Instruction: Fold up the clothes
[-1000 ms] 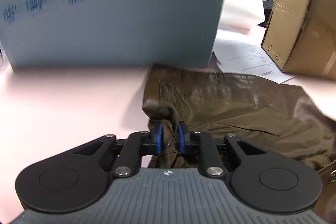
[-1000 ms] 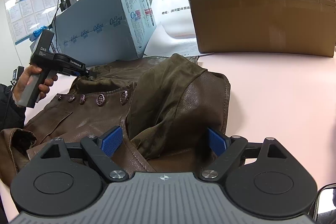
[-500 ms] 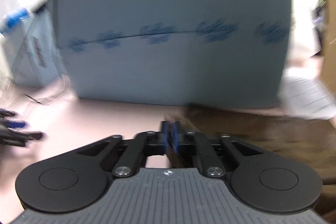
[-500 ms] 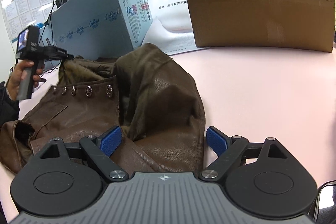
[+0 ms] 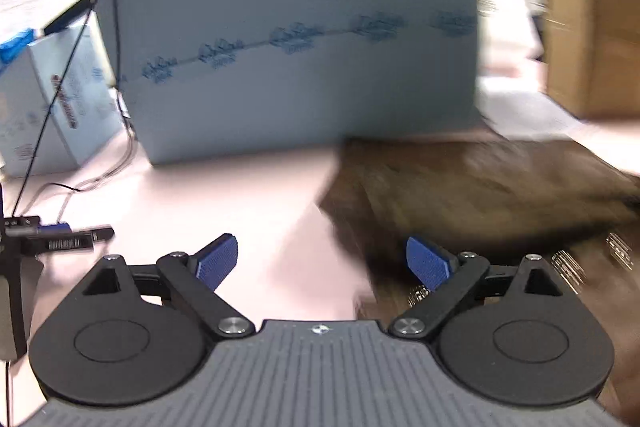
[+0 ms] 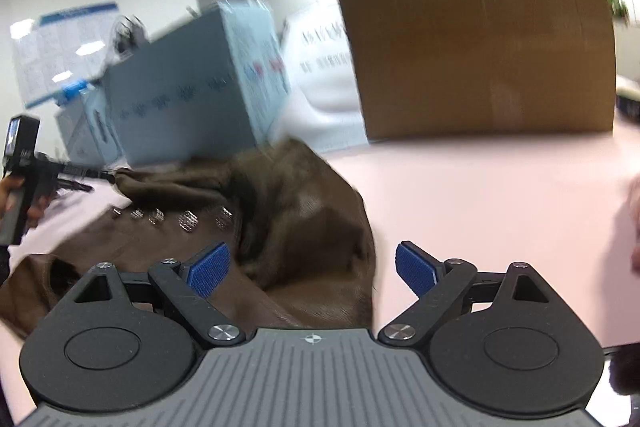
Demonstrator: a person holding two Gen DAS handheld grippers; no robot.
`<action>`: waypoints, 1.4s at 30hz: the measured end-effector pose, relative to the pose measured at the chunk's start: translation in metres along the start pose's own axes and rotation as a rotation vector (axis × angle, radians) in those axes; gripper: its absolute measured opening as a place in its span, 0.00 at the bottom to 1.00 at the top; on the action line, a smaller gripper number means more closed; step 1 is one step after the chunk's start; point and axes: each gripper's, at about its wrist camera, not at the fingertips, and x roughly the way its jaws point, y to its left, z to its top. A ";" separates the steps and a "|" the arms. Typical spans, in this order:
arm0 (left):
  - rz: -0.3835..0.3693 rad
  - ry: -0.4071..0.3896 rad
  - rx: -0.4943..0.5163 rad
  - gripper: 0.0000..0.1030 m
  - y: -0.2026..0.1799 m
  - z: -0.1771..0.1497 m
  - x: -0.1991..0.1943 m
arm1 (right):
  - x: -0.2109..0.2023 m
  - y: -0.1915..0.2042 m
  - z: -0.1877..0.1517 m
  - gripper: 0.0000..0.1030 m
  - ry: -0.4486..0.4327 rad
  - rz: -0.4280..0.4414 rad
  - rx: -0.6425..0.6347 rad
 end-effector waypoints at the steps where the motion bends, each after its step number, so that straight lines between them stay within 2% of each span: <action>1: -0.028 0.022 0.002 0.89 -0.001 -0.009 -0.013 | -0.007 0.008 -0.001 0.87 -0.019 0.007 -0.037; 3: -0.046 0.067 -0.007 0.89 -0.004 -0.026 -0.033 | -0.017 0.026 -0.006 0.86 -0.043 -0.018 -0.117; 6: -0.005 0.158 -0.044 0.89 -0.005 -0.048 -0.054 | -0.026 0.046 -0.011 0.82 -0.039 -0.066 -0.179; 10: -0.127 0.234 -0.137 0.89 0.002 -0.076 -0.071 | -0.031 0.060 -0.015 0.76 0.004 -0.097 -0.185; 12: -0.189 0.241 -0.172 0.88 0.004 -0.084 -0.076 | -0.033 0.072 -0.022 0.76 0.037 -0.153 -0.233; 14: -0.247 0.228 -0.194 0.77 0.002 -0.091 -0.079 | -0.031 0.080 -0.033 0.76 0.062 -0.188 -0.277; 15: -0.251 0.213 -0.192 0.69 -0.001 -0.094 -0.079 | -0.031 0.083 -0.038 0.71 0.076 -0.205 -0.298; 16: -0.247 0.192 -0.186 0.55 -0.006 -0.096 -0.080 | -0.026 0.085 -0.041 0.65 0.098 -0.217 -0.296; 18: -0.217 0.166 -0.149 0.35 -0.017 -0.098 -0.082 | -0.018 0.088 -0.048 0.30 0.140 -0.237 -0.285; 19: -0.203 0.156 -0.130 0.24 -0.022 -0.098 -0.084 | -0.015 0.089 -0.051 0.23 0.158 -0.245 -0.276; 21: -0.194 0.140 -0.112 0.16 -0.029 -0.099 -0.087 | -0.013 0.091 -0.055 0.05 0.145 -0.264 -0.256; 22: -0.190 0.133 -0.103 0.11 -0.032 -0.100 -0.088 | -0.014 0.091 -0.056 0.03 0.131 -0.280 -0.245; 24: -0.190 0.103 -0.076 0.07 -0.033 -0.098 -0.098 | -0.025 0.091 -0.053 0.01 0.076 -0.311 -0.222; 29: -0.249 0.004 -0.071 0.05 -0.029 -0.092 -0.135 | -0.069 0.095 -0.041 0.01 -0.044 -0.393 -0.242; 30: -0.259 -0.011 -0.063 0.05 -0.030 -0.092 -0.143 | -0.088 0.095 -0.036 0.01 -0.079 -0.406 -0.243; 34: -0.308 -0.068 -0.022 0.06 -0.040 -0.094 -0.176 | -0.110 0.095 -0.038 0.03 -0.063 -0.310 -0.246; 35: -0.317 -0.074 -0.014 0.06 -0.042 -0.095 -0.181 | -0.112 0.096 -0.041 0.12 -0.051 -0.283 -0.253; 36: -0.326 -0.074 -0.005 0.06 -0.045 -0.098 -0.184 | -0.107 0.102 -0.048 0.32 -0.029 -0.268 -0.289; 37: -0.339 -0.073 0.007 0.06 -0.050 -0.101 -0.188 | -0.102 0.108 -0.055 0.40 -0.008 -0.254 -0.326; 38: -0.346 -0.074 0.017 0.06 -0.053 -0.105 -0.191 | -0.095 0.114 -0.060 0.44 0.000 -0.257 -0.361; 40: -0.350 -0.079 0.035 0.06 -0.057 -0.110 -0.197 | -0.081 0.127 -0.070 0.44 0.015 -0.264 -0.431; 42: -0.358 -0.072 0.036 0.06 -0.060 -0.115 -0.200 | -0.067 0.133 -0.074 0.44 0.027 -0.280 -0.444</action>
